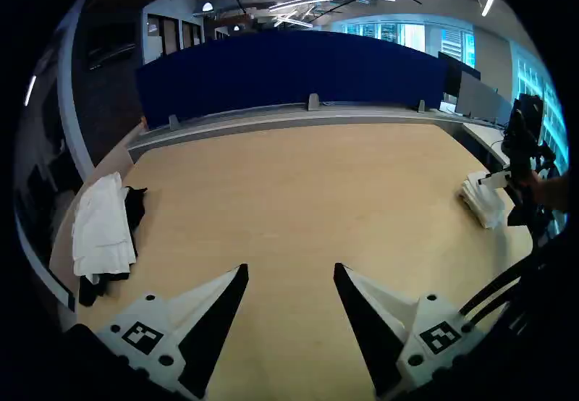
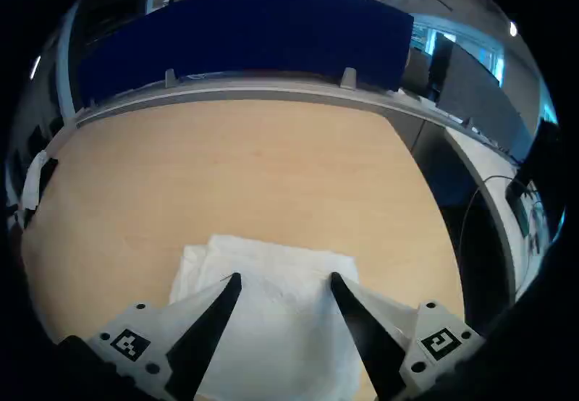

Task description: Fold towel

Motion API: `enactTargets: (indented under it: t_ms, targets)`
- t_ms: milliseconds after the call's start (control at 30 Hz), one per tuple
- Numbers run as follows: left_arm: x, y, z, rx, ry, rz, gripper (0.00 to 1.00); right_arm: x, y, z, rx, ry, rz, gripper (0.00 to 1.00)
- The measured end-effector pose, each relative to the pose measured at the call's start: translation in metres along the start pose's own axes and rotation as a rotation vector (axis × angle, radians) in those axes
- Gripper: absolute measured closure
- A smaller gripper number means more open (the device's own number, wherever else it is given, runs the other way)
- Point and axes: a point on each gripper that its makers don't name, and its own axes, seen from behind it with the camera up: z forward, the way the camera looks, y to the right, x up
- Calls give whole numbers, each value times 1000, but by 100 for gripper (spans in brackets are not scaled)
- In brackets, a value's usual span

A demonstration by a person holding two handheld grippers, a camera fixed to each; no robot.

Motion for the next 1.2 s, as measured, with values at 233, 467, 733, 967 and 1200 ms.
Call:
enactTargets:
  t_ms: [233,467,733,967,1200]
  targets:
    - [3,0,3,-4,7,-6,13,9,1,-26,-20,45,-10,4]
    - [4,3,4,-15,11,-4,13,9,1,-41,-34,69,-19,4]
    - [6,4,2,-22,26,1,13,47,-7,-79,-75,296,-15,4]
    - [11,5,-1,-31,42,-1,13,64,-18,-115,-84,435,20,4]
    - [13,8,-4,-43,53,10,13,78,-17,-136,-103,512,51,4]
